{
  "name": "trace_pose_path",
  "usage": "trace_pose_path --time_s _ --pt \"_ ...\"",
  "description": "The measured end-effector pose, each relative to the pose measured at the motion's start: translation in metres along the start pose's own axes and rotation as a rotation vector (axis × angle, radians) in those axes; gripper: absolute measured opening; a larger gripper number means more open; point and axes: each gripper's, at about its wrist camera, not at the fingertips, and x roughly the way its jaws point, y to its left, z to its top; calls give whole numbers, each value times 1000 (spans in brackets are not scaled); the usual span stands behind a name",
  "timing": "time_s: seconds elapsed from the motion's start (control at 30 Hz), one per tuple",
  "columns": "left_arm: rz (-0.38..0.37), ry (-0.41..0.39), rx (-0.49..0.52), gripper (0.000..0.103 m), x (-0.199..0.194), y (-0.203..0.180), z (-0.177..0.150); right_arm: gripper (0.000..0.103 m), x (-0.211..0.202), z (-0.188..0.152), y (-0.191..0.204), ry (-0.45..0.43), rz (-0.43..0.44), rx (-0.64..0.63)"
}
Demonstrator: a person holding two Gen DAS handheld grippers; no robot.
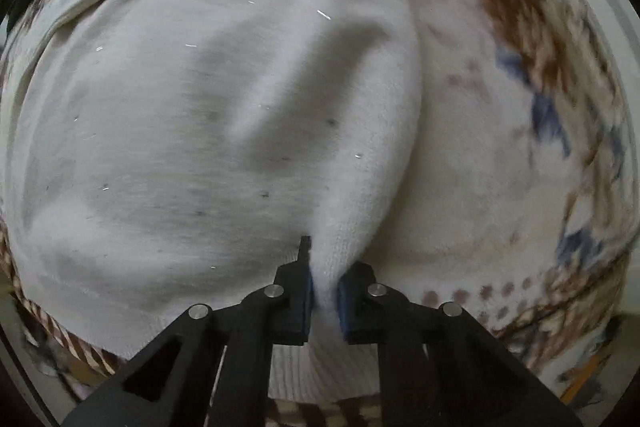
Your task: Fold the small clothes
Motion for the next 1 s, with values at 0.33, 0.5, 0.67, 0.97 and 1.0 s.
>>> trace_pose_path --time_s 0.33,0.5,0.67,0.97,1.0 --pt "-139 -107 -221 7 -91 73 -2 7 -7 -1 83 -45 -43 -92" --pt "-202 -172 -360 7 -119 126 -10 7 -31 -9 153 -68 -70 -181" --pt "-267 -217 -511 7 -134 197 -14 7 -18 -17 251 -70 -112 -272" --pt "-416 -183 -703 7 -98 323 -40 6 127 -34 427 -35 -332 -396" --pt "-431 -175 -728 7 -89 339 -42 6 147 -37 443 -33 -368 -423"
